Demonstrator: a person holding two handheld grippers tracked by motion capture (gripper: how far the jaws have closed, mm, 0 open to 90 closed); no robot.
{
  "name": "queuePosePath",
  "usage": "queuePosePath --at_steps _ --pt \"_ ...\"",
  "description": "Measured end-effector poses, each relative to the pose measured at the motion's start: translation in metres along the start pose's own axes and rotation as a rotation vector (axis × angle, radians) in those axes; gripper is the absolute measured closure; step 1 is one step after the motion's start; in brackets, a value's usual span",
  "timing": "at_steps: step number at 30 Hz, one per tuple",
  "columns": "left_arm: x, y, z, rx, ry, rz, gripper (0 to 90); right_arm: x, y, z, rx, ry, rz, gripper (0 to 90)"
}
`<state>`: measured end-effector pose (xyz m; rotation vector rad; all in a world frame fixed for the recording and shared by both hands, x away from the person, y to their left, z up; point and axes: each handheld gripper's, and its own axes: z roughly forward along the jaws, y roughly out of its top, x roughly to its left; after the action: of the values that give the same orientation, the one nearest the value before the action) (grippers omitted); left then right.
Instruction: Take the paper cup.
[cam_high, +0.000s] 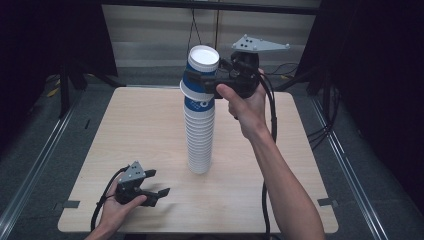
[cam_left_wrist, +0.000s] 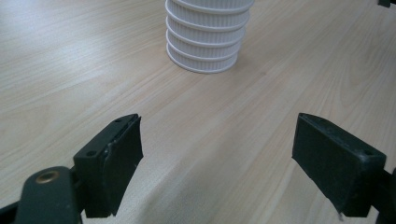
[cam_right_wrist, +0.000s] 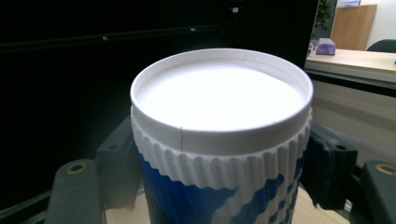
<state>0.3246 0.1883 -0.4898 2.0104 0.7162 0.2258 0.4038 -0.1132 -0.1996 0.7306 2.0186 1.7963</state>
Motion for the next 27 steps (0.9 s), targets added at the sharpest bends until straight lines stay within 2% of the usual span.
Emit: queuePosePath --at_steps 14,19,23,27 --pt "0.001 0.000 0.000 -0.001 -0.001 -0.003 15.9 0.000 0.011 -0.010 -0.051 0.010 0.011 26.6" --pt "0.001 0.000 -0.002 -0.019 0.001 -0.023 15.9 -0.001 0.014 -0.016 -0.077 0.006 0.021 26.7" --pt "0.001 0.000 -0.001 -0.017 -0.007 -0.023 15.9 -0.006 0.017 -0.023 -0.103 0.010 0.045 26.7" --pt "0.001 0.000 -0.001 -0.016 -0.012 -0.025 15.9 -0.010 0.018 -0.031 -0.105 -0.008 0.050 26.9"
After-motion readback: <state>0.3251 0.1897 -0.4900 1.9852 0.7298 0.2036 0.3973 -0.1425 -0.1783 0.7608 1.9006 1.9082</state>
